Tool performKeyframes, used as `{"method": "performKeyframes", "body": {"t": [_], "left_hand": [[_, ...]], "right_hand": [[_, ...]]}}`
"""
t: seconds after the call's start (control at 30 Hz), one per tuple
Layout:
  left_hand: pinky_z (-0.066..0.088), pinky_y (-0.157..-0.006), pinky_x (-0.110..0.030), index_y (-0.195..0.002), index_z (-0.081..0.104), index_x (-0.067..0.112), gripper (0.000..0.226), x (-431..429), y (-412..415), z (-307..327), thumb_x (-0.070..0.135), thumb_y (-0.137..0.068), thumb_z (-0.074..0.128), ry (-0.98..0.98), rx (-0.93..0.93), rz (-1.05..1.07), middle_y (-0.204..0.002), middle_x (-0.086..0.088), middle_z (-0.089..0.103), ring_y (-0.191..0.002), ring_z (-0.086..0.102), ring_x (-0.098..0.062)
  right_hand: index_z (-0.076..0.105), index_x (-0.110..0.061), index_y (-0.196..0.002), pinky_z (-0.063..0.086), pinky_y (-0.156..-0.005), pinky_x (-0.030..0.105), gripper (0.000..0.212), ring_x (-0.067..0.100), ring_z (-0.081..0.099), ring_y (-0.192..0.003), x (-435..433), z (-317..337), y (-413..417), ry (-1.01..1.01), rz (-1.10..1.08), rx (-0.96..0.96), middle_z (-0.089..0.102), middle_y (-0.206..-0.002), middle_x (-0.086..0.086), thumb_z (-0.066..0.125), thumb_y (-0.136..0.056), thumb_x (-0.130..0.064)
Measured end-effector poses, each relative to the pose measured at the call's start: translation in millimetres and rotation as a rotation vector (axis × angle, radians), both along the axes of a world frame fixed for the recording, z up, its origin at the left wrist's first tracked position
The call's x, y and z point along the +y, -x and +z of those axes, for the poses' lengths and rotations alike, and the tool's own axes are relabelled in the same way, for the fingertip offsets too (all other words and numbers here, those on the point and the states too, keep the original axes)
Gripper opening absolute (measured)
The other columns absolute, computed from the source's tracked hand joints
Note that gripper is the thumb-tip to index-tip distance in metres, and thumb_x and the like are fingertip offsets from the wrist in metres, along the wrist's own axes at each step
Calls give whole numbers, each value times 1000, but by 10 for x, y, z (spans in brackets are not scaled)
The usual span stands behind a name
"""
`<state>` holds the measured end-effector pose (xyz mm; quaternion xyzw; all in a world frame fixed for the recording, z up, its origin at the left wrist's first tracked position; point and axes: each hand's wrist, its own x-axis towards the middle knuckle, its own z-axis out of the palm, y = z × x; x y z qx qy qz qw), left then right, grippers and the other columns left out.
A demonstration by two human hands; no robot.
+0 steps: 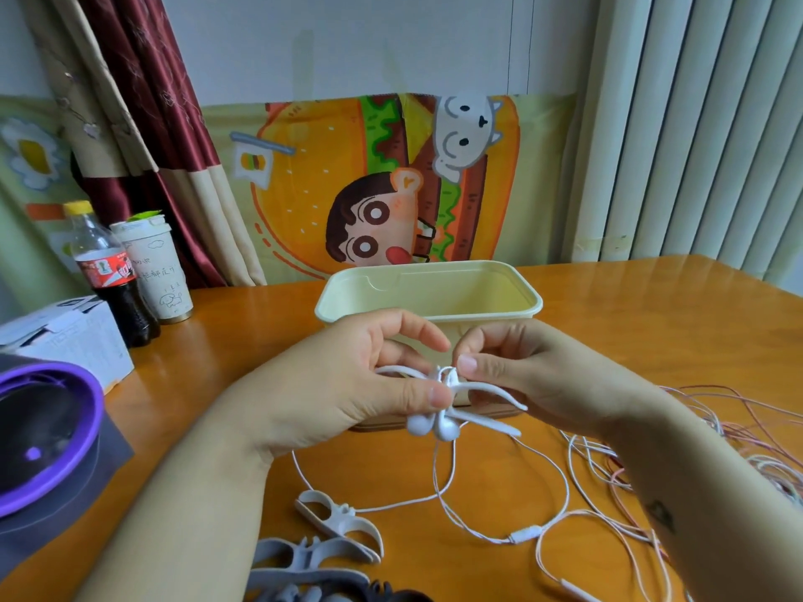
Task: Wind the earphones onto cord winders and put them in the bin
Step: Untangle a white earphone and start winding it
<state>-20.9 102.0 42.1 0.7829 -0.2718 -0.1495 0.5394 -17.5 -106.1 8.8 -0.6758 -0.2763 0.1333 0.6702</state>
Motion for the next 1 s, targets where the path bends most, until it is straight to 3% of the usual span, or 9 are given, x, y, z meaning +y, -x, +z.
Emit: {"method": "performKeyframes", "body": {"t": [0.13,0.27,0.33,0.53,0.7,0.87,0.93,1.0], "left_hand": [[58,-74,-24,-102,64,34,47,28,14,10,36,-56,77,-52,-95,22,-92,2,75,-82,72,-15],[56,-72,-23,-105,64,41,47,1,65,31,34,-61,77,-80,-123,-44,-95,6,75,-83,72,-13],[55,-69,-21,-104,65,40,46,-9,67,34,32,-60,77,-56,-117,-42,-92,5,75,-78,72,-12],[56,-72,-23,-95,69,45,38,20,28,12,37,-59,77,-30,-159,7,-88,6,75,-77,72,-11],[48,-71,-8,-84,73,41,23,41,6,43,43,-61,70,-22,-263,128,-82,15,74,-77,68,2],[48,-76,-7,-85,74,35,26,62,-34,37,42,-61,68,95,-206,166,-87,10,76,-83,68,2],[52,-82,-13,-87,75,29,27,68,-62,10,37,-62,69,184,-125,158,-92,3,77,-88,70,-4],[55,-76,-17,-91,74,21,29,65,-105,-31,30,-63,69,304,-22,176,-93,-2,77,-87,71,-9]], "right_hand": [[71,-23,-72,42,-50,17,39,7,55,-52,64,-41,-31,3,-89,-61,64,-62,-2,82,-56,-57],[71,-23,-74,44,-64,40,46,24,59,-67,91,-30,-19,75,-159,-164,68,-74,9,76,-57,-66],[71,-23,-74,43,-67,43,45,26,59,-70,86,-33,-21,69,-159,-168,69,-75,9,76,-58,-65],[71,-23,-75,46,-64,28,35,17,58,-68,35,-113,-74,21,-72,-49,66,-75,4,81,-61,-54],[72,-24,-72,40,-60,20,8,10,49,-64,106,-103,-52,61,-147,-56,59,-70,2,72,-73,-33],[63,-17,-64,22,-48,19,23,6,24,-48,173,-93,-22,-205,-104,198,38,-55,-4,70,-84,-26],[65,-16,-64,22,-46,17,22,6,24,-46,214,-140,-34,-229,-100,228,37,-55,-2,63,-84,-23],[64,-13,-66,24,-45,17,22,8,23,-47,297,-165,-24,-177,-171,189,28,-56,2,64,-83,-27]]}}
